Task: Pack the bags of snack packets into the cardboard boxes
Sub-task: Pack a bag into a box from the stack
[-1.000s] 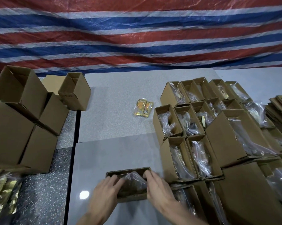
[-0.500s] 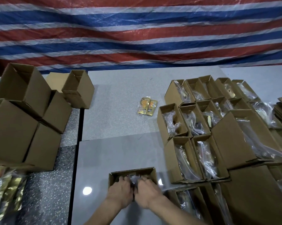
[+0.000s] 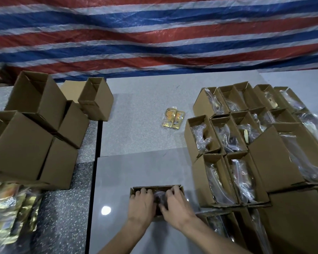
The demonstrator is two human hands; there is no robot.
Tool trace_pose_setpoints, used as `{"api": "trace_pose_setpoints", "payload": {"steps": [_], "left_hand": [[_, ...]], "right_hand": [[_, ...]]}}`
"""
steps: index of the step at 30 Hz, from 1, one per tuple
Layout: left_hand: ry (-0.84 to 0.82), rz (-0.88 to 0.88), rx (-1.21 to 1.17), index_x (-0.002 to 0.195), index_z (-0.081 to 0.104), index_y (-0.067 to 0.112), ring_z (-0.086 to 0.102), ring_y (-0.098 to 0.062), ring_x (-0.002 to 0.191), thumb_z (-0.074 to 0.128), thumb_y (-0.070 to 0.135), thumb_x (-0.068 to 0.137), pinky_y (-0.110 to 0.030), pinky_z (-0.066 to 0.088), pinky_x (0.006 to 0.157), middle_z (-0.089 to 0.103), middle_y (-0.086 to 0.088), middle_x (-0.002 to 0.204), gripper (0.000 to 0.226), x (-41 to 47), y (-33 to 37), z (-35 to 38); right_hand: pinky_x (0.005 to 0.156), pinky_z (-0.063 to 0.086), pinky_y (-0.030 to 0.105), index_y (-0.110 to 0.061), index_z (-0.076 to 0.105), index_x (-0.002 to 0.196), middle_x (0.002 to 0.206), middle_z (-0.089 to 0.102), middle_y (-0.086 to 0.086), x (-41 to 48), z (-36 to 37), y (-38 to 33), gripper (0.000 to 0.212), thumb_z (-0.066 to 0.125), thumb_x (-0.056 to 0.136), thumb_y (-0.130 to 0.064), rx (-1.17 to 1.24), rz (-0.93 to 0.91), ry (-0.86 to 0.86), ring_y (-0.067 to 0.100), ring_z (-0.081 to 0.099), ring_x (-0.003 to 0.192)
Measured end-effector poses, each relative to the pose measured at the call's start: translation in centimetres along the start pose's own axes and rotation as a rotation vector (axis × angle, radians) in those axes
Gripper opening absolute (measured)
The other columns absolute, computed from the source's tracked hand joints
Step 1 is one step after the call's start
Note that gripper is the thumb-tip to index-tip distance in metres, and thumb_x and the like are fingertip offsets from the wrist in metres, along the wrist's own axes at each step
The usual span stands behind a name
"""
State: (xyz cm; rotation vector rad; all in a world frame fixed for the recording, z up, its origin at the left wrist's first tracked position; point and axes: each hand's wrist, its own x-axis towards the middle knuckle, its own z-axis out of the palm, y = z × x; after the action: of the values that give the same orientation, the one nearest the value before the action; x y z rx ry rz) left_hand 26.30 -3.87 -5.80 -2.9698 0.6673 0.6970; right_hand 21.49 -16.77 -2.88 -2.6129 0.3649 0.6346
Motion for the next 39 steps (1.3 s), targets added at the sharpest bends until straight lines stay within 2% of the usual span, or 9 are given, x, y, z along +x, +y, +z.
{"api": "trace_pose_setpoints", "payload": {"steps": [4,10,15,18,21,27,31,34,39], "left_hand": [[0.064,0.124,-0.070,0.122,0.057,0.023,0.053,-0.019,0.113,0.037,0.044,0.099,-0.030,0.035,0.100,0.058,0.001,0.122,0.037,0.1,-1.4,1.2],[0.292,0.289,-0.340,0.100,0.062,0.017,0.055,-0.018,0.100,0.057,0.026,0.090,-0.024,0.037,0.094,0.057,0.003,0.105,0.014,1.6,-2.0,-0.4],[0.335,0.269,-0.576,0.089,0.063,0.031,0.058,-0.001,0.080,0.047,0.048,0.088,-0.014,0.039,0.070,0.062,0.020,0.086,0.023,4.2,-2.3,-4.1],[0.434,0.196,-0.650,0.087,0.059,0.035,0.054,0.003,0.082,0.047,0.047,0.090,-0.011,0.037,0.069,0.058,0.026,0.083,0.017,7.1,-2.5,-6.6],[0.419,0.164,-0.642,0.103,0.062,0.028,0.059,-0.007,0.084,0.055,0.034,0.094,-0.031,0.047,0.073,0.062,0.017,0.093,0.012,11.8,-2.5,-8.2],[0.035,-0.057,-0.638,0.133,0.050,0.014,0.060,-0.026,0.108,0.056,0.033,0.096,-0.035,0.046,0.090,0.060,-0.008,0.124,0.042,23.0,-1.8,-7.7],[-0.043,-0.267,-0.906,0.111,0.064,0.008,0.065,-0.031,0.095,0.061,0.026,0.094,-0.033,0.050,0.078,0.067,-0.015,0.108,0.025,29.0,-0.8,-6.5],[-0.051,-0.380,-1.144,0.091,0.061,0.009,0.061,-0.029,0.080,0.061,0.017,0.093,-0.034,0.048,0.070,0.063,-0.015,0.091,0.009,32.2,0.1,-5.9],[-0.085,-0.498,-1.298,0.082,0.058,0.001,0.060,-0.029,0.067,0.064,0.013,0.090,-0.027,0.040,0.050,0.059,-0.019,0.082,0.016,36.1,1.6,-6.0]], "right_hand": [[0.097,0.047,0.035,-0.016,0.054,0.116,0.127,0.032,0.005,-0.9,-0.6,1.7,0.040,0.044,0.097,-0.050,-0.073,-0.106,0.041,0.023,0.047,0.118],[0.107,0.031,0.036,-0.023,0.060,0.124,0.125,0.041,0.001,-0.8,-1.8,3.0,0.080,0.030,0.080,-0.083,-0.247,-0.230,0.027,0.021,0.041,0.122],[0.118,-0.006,0.059,-0.022,0.066,0.120,0.123,0.046,0.001,-0.4,-2.9,5.2,0.038,0.051,0.090,-0.040,-0.426,-0.261,0.014,0.019,0.035,0.130],[0.118,-0.001,0.056,-0.023,0.069,0.116,0.118,0.051,-0.004,0.1,-3.1,5.4,0.033,0.052,0.088,-0.030,-0.355,-0.208,-0.022,0.016,0.035,0.127],[0.116,0.012,0.048,-0.026,0.065,0.120,0.111,0.060,-0.006,0.9,-3.1,5.1,0.040,0.053,0.082,-0.028,-0.299,-0.194,-0.048,0.017,0.035,0.122],[0.107,0.024,0.042,-0.034,0.044,0.128,0.100,0.071,-0.008,2.8,-3.0,5.0,0.057,0.053,0.072,-0.035,-0.140,-0.214,-0.062,0.014,0.041,0.110],[0.094,0.041,0.042,-0.034,0.053,0.096,0.081,0.067,-0.018,4.5,-3.3,5.8,0.041,0.069,0.057,-0.032,-0.073,-0.297,0.039,0.012,0.053,0.094],[0.095,0.038,0.037,-0.031,0.056,0.074,0.077,0.062,-0.019,5.7,-3.6,6.6,0.018,0.062,0.058,-0.032,-0.071,-0.335,0.058,0.014,0.053,0.092],[0.096,0.023,0.027,-0.028,0.054,0.071,0.075,0.056,-0.016,7.6,-4.8,7.1,0.012,0.060,0.061,-0.023,-0.052,-0.359,0.010,0.015,0.048,0.092]]}}
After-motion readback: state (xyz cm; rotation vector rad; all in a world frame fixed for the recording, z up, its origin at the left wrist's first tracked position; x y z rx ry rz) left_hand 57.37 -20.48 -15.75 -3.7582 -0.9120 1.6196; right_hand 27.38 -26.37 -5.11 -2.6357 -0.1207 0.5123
